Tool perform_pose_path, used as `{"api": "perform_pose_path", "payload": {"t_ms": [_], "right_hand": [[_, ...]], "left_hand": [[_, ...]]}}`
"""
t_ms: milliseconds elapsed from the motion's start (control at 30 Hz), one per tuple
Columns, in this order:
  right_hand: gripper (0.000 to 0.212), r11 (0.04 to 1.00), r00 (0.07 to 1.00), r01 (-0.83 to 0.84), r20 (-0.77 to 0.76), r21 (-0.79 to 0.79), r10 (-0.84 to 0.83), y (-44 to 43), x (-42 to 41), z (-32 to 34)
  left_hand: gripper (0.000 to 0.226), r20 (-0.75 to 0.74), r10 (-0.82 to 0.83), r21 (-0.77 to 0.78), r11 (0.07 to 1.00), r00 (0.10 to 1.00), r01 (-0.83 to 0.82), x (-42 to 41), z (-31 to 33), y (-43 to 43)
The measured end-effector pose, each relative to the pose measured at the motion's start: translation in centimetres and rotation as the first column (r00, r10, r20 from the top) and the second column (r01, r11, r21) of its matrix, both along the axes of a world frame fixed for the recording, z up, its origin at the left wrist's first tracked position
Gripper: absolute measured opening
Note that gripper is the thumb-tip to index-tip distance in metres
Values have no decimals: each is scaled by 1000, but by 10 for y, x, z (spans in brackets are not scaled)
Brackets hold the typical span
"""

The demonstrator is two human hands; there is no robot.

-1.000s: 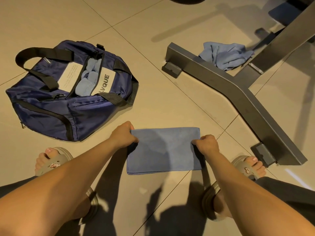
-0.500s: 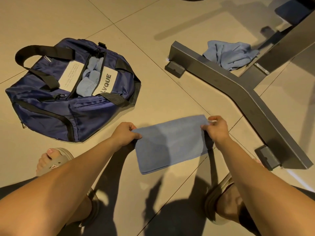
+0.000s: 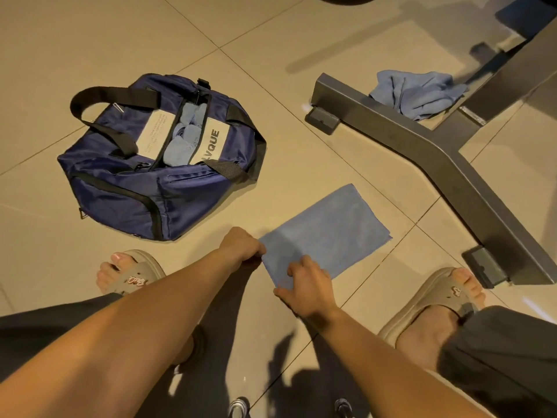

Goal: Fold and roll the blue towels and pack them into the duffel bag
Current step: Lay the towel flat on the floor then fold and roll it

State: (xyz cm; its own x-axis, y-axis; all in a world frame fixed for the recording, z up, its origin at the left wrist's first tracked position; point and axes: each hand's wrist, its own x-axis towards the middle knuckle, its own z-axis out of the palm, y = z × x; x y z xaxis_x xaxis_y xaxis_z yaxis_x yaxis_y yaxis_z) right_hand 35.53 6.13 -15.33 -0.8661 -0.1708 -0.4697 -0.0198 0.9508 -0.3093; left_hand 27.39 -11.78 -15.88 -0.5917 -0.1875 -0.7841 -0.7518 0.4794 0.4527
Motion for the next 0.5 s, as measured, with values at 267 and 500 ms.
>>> {"api": "perform_pose_path", "payload": {"t_ms": [267,500], "right_hand": [[24,976,969,-98,-205,196,138,3,37,-19],[17,999,981,12,-194,46,-3,10,26,-10]], "left_hand": [[28,45,-229,-138,963,972,233,15,6,-5],[55,-423,-894,-459,350,145,817,23,3,-10]]}}
